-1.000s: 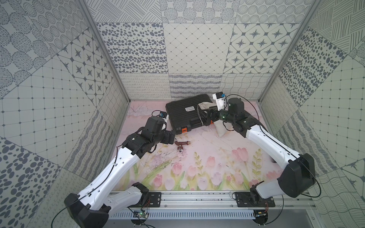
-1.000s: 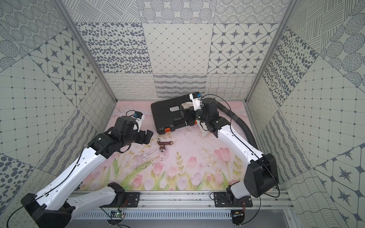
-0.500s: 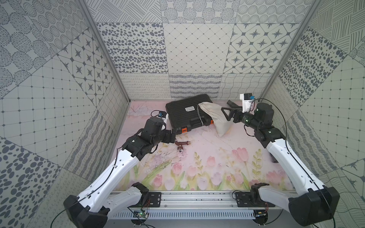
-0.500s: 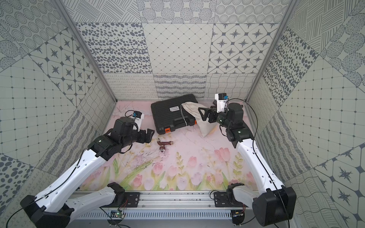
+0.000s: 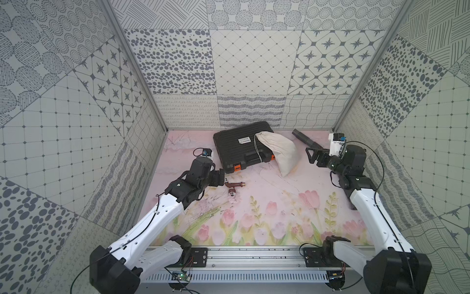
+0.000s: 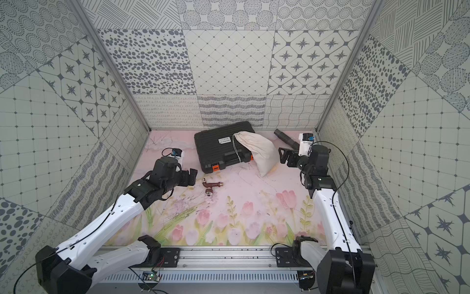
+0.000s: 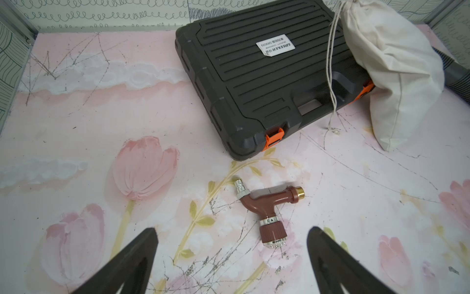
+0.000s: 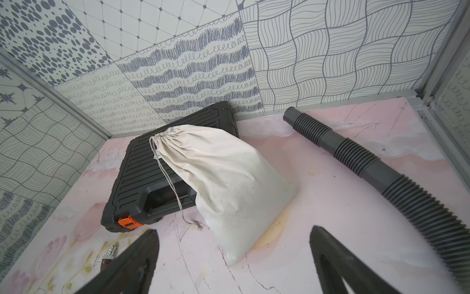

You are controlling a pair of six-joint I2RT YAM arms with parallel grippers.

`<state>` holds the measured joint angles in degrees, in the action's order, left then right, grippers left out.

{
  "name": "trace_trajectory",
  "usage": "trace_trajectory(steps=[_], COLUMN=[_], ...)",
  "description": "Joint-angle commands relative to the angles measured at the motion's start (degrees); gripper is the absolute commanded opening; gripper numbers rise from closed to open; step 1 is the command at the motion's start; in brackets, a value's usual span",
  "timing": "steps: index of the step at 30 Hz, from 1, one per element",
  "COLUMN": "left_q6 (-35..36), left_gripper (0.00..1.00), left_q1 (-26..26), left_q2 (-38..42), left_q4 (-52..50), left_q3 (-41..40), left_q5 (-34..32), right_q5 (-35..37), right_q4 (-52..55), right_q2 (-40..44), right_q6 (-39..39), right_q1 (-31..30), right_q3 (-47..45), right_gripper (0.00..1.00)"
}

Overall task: Close the soil bag
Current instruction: Reset both arms

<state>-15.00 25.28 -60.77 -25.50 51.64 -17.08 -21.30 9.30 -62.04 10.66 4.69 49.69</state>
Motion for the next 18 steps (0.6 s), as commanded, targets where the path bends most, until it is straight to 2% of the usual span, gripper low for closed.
trace_trajectory(steps=[1, 6, 11, 18], left_q6=[-1.47, -1.63, -2.53, 0.50], left_gripper=[0.96, 0.96, 0.96, 0.96], left_q1=[-2.21, -5.54, -8.69, -11.66], left_q2=[-0.35, -0.19, -1.09, -3.86], left_q4=[8.78, 14.21, 18.69, 25.50], left_q3=[-3.98, -9.27, -13.16, -16.94], left_q5=[-2.08, -1.21, 0.24, 1.06], right_q5=[3.49, 6.76, 8.53, 7.25], right_q4=[-5.23, -13.54, -19.77, -30.74], right_q2=[-0.94, -3.86, -7.43, -15.06], right_q6=[-2.89, -1.98, -5.16, -3.84], right_q1=[0.78, 2.77, 2.93, 2.88], right_q3=[-2.51, -8.21, -11.70, -16.01], right_gripper=[0.97, 0.97, 0.97, 0.97])
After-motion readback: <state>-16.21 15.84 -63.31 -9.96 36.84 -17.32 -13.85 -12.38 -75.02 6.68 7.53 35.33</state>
